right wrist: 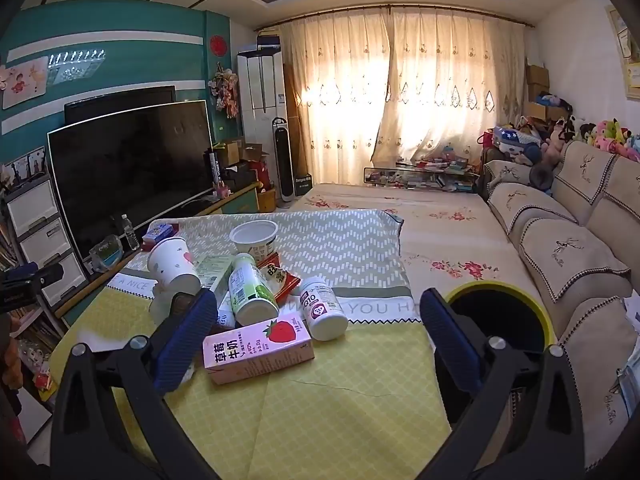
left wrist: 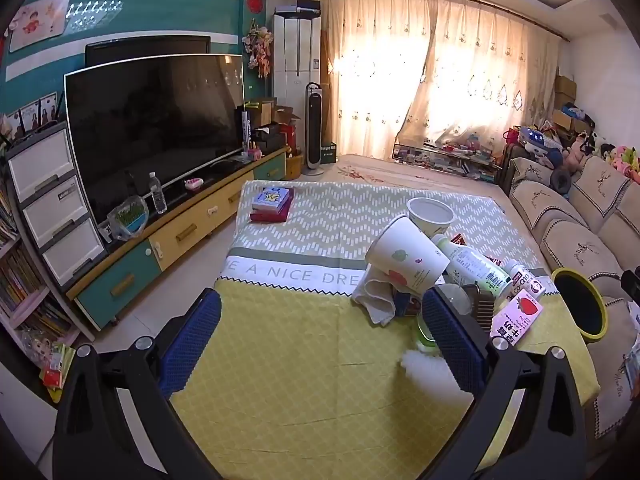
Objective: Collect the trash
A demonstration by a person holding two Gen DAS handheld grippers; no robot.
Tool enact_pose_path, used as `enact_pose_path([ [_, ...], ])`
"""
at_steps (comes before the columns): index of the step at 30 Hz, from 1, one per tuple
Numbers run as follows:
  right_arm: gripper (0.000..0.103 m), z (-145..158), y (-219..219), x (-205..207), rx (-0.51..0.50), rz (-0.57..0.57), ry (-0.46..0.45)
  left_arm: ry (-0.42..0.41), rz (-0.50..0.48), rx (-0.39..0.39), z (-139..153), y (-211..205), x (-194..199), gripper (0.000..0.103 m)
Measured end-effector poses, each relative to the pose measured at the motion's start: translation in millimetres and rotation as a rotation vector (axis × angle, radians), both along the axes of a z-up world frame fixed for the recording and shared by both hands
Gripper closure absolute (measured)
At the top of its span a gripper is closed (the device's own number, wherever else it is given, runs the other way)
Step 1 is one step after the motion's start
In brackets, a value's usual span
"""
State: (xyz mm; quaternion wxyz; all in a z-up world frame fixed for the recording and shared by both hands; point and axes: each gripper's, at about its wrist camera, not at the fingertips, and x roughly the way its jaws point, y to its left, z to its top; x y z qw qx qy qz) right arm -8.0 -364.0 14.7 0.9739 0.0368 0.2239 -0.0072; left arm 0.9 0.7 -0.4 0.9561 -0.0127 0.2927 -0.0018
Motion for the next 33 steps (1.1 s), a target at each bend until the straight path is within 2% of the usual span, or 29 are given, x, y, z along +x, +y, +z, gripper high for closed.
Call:
enact_pose_path([
  [8, 0.006, -2, -2, -1, 0.007, -0.003, 0.007, -0.018, -0.010, 0.037, 4, -9, 5, 0.004],
  [16, 0.006, -7, -11, 6, 0.025, -0.016, 0.015, -0.018, -0.030, 0.045, -5, -17, 4, 0.004],
  [33, 0.006, -7, -10, 7, 0.031, -0.011, 0.021, -0.018, -0.028, 0.038, 1, -15, -2, 0.004],
])
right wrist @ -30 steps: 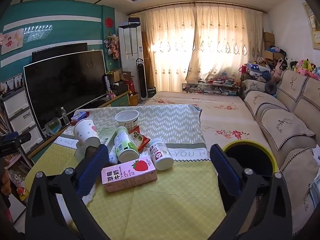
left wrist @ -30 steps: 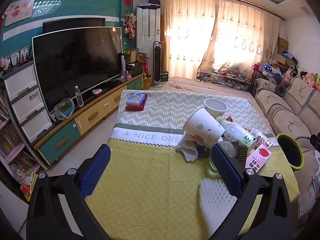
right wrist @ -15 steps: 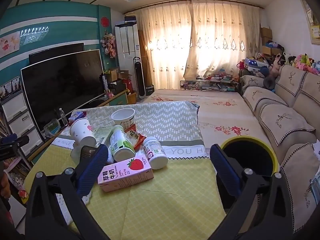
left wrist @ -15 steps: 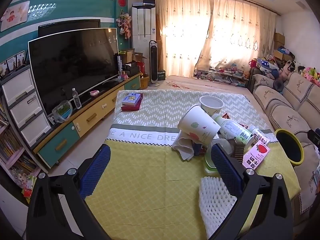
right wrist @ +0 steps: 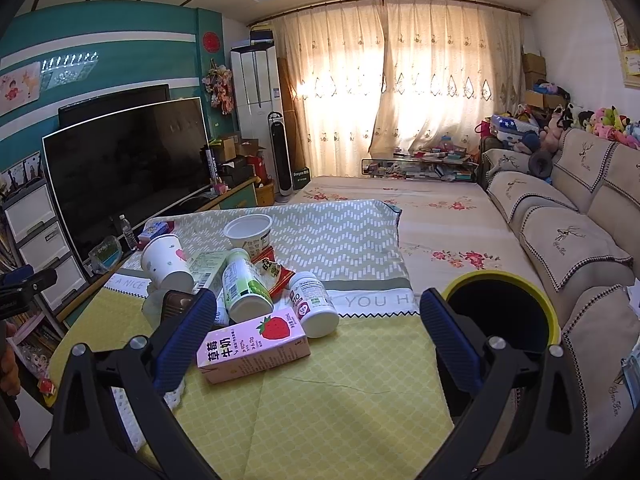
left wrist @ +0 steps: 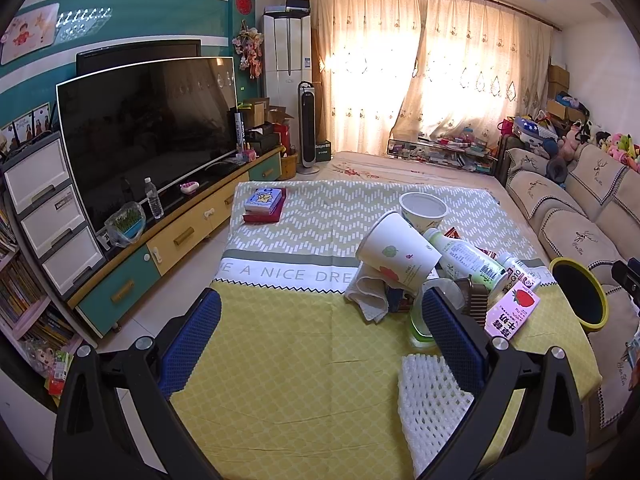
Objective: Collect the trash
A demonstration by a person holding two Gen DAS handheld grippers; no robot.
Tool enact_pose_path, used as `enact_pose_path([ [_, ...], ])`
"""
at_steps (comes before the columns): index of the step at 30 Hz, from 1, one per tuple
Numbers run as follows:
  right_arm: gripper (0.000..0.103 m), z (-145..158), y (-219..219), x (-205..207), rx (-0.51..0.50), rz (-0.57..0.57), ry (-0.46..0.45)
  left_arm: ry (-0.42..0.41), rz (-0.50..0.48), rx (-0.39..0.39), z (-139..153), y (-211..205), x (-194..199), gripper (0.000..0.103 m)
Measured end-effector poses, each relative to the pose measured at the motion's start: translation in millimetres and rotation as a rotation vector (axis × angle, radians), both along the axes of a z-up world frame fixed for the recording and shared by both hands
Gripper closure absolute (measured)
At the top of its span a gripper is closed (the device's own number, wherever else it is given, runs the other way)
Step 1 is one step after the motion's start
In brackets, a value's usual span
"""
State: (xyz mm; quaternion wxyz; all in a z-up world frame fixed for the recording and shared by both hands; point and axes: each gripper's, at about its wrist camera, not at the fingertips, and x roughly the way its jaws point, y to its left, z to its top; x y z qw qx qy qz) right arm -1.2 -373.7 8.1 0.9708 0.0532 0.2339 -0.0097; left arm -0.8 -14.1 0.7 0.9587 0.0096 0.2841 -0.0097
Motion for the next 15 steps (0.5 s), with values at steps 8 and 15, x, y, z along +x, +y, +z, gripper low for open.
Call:
enact_pose_path([
  [8, 0.006, -2.2, -1.2, 1.9, 0.002, 0.000, 0.008, 0.002, -0.001, 0.000, 1.3, 0.1, 0.0, 0.004],
  [15, 0.006, -3.7, -2.2, 3.1, 0.005, 0.001, 0.011, 0.004, -0.002, 0.000, 1.1, -1.1, 1.5, 0.004],
])
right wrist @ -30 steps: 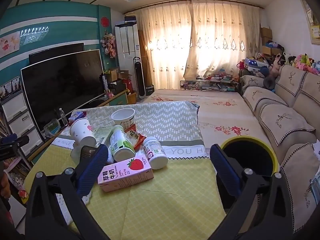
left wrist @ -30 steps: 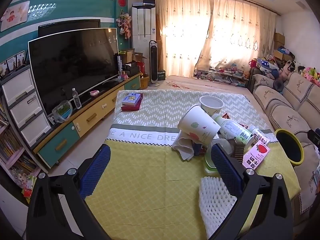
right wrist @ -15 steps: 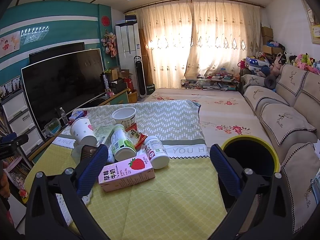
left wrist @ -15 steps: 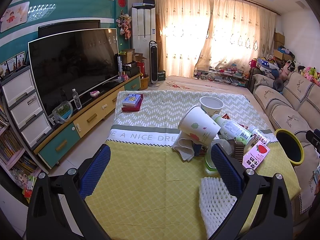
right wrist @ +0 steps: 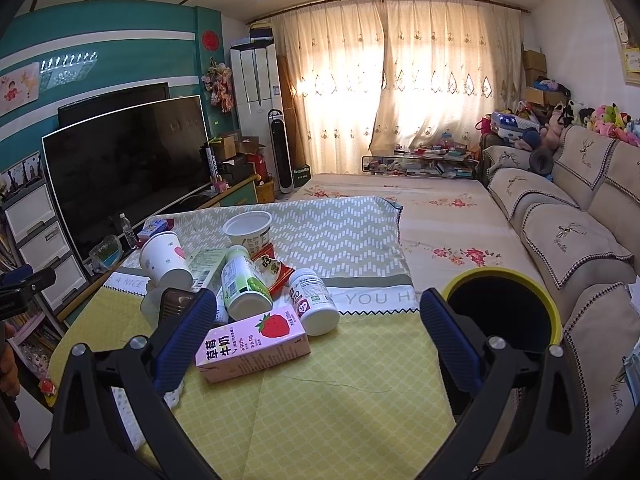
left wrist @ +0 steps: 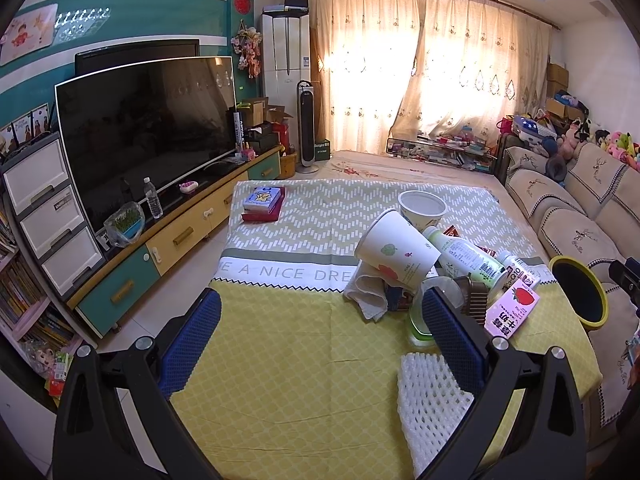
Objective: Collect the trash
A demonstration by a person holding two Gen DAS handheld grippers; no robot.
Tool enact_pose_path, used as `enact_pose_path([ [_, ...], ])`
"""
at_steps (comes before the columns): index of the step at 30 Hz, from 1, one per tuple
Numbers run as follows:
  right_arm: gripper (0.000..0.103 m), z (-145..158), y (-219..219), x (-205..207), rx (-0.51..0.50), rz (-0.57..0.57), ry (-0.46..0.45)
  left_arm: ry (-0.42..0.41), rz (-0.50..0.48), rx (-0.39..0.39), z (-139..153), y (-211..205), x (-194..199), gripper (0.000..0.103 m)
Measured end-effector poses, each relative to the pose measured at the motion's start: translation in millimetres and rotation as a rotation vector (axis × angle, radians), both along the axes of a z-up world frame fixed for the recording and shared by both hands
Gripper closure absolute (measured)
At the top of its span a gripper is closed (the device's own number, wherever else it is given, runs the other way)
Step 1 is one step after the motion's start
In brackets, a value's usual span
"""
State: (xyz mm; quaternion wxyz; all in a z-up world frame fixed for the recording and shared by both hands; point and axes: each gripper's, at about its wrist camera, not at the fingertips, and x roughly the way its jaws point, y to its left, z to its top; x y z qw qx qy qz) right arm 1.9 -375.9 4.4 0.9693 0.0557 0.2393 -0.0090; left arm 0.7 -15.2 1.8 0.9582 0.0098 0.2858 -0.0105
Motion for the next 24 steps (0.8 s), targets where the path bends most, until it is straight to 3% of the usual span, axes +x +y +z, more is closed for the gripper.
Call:
enact_pose_path([
  [24, 0.006, -5.9, 0.9, 3.5, 0.004, 0.004, 0.014, 0.006, -0.009, 0.003, -4.2, 0.5, -1.3, 0.004],
])
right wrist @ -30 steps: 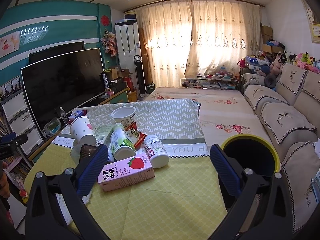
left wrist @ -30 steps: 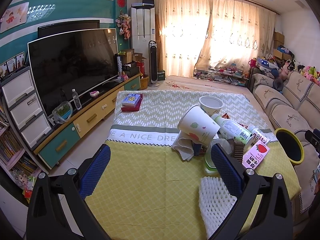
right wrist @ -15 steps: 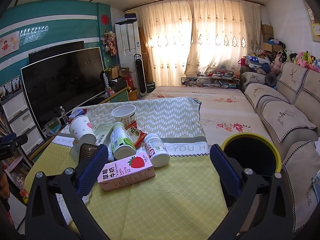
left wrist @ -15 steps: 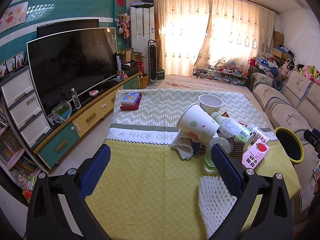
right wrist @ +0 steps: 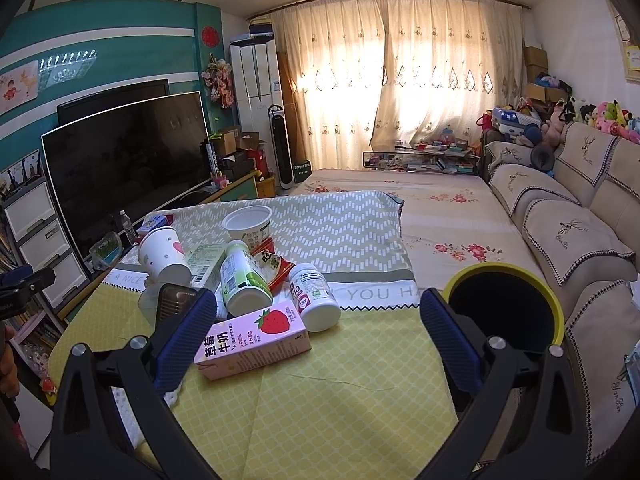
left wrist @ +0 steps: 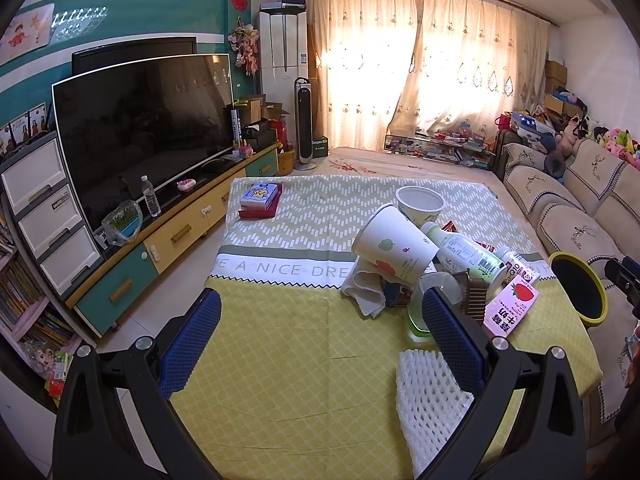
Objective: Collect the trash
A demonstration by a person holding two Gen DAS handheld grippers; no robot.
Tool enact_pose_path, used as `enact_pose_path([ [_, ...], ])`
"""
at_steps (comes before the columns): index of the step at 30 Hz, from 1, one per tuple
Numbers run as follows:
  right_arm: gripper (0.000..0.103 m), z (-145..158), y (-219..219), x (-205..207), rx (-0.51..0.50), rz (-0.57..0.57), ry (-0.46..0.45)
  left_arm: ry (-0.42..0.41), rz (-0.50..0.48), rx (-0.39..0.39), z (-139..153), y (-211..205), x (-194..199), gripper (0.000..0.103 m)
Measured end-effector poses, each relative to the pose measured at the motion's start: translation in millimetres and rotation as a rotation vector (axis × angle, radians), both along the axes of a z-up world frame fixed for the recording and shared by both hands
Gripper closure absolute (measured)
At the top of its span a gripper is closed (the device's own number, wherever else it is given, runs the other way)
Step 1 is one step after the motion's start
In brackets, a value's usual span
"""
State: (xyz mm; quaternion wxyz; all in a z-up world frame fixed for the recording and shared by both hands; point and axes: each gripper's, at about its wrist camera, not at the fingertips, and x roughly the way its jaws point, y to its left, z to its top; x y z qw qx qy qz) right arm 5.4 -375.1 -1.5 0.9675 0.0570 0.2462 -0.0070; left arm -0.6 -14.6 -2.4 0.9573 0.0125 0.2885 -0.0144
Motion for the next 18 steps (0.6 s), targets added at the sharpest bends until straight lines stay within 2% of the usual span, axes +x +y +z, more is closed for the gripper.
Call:
enact_pose_path([
  [18, 0.006, -3.0, -0.3, 1.0, 0.004, 0.002, 0.007, 0.008, -0.008, 0.000, -2.1, -1.9, 1.4, 0.004],
])
